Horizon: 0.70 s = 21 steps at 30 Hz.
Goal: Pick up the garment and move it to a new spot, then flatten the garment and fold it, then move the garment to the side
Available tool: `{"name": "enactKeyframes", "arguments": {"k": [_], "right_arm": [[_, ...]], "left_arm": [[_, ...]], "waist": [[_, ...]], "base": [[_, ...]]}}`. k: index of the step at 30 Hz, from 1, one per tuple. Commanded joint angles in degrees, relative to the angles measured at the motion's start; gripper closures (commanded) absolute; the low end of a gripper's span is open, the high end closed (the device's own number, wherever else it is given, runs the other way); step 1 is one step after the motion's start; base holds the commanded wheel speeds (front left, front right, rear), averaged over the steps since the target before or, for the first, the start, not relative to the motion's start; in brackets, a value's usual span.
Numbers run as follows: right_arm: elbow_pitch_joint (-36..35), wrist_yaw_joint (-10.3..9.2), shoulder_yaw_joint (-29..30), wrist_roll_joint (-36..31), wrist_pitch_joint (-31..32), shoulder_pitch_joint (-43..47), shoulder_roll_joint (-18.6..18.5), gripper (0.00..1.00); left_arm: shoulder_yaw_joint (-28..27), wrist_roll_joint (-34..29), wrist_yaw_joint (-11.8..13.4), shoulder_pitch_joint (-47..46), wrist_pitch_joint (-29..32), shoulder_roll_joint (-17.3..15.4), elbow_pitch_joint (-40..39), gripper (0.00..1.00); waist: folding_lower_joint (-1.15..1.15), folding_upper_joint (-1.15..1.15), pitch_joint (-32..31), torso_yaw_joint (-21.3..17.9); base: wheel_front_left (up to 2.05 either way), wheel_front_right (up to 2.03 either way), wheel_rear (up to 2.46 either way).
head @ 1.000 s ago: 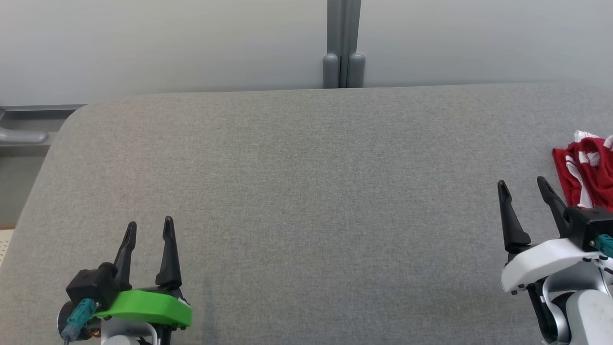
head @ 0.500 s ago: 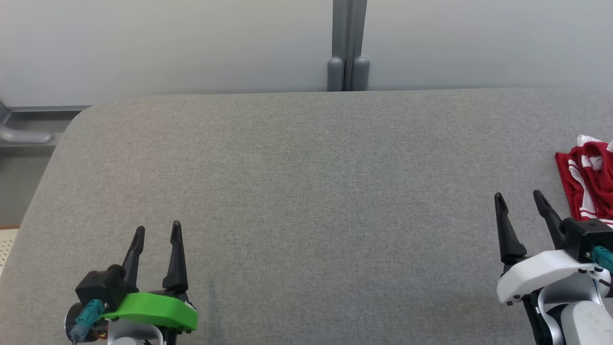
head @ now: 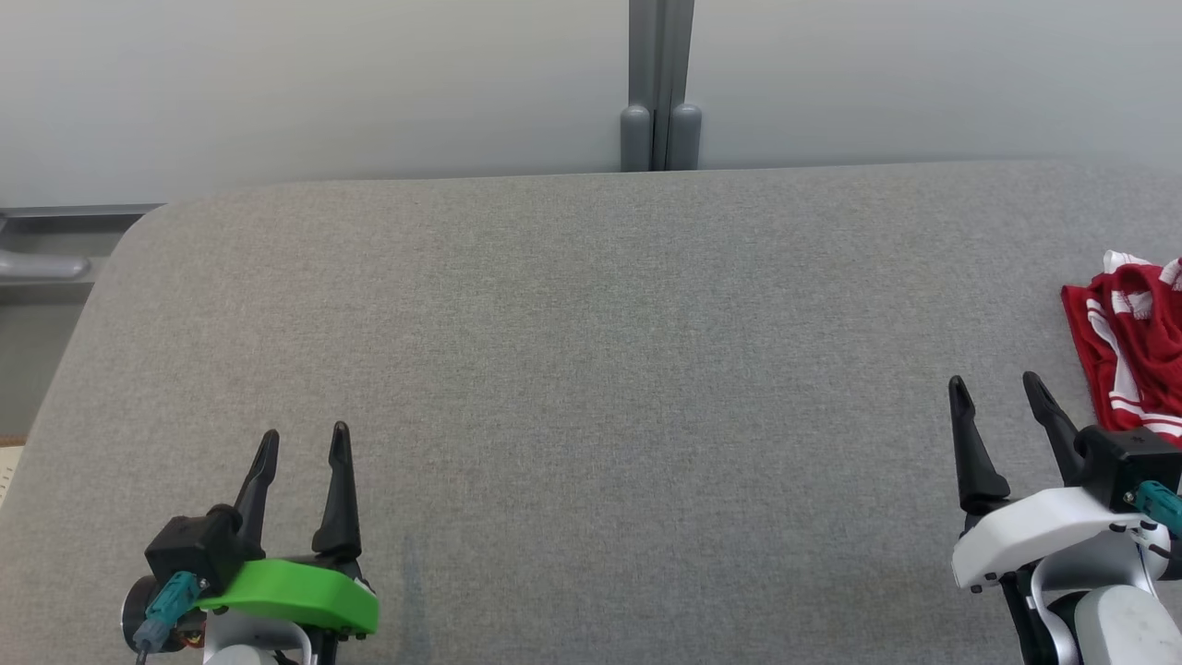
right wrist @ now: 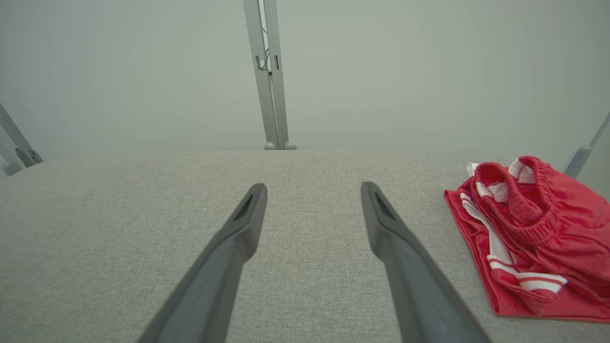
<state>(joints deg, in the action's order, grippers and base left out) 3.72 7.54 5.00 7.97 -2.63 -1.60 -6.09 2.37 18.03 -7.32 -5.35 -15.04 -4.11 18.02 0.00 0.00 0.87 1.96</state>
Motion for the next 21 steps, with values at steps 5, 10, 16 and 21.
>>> {"name": "enactKeyframes", "arguments": {"k": [5,10,16,21], "right_arm": [[0.3,-0.12,-0.1,0.2,-0.4,0.3,0.3,0.0],[0.4,-0.12,-0.3,0.4,-0.5,0.5,0.0,0.0],[0.5,0.0,-0.2,0.0,-0.2,0.1,0.1,1.0],[3.1,0.0,-0.1,1.0,0.3,0.8,0.7,1.0]], "left_arm": [[0.0,0.2,-0.2,-0.9,-0.2,-0.5,0.0,0.0],[0.4,0.7,-0.2,-1.0,-0.2,-0.9,-0.1,0.0],[0.8,0.4,0.0,-0.1,0.0,-0.6,0.3,1.0],[1.1,1.3,0.0,1.3,0.6,-0.1,2.6,1.0]], "waist": [[0.0,0.0,0.1,0.0],[0.0,0.0,0.3,0.1],[0.0,0.0,0.4,0.0],[0.0,0.0,0.4,0.0]], "base": [[0.0,0.0,0.0],[0.0,0.0,0.0],[0.0,0.0,0.0],[0.0,0.0,0.0]]}}
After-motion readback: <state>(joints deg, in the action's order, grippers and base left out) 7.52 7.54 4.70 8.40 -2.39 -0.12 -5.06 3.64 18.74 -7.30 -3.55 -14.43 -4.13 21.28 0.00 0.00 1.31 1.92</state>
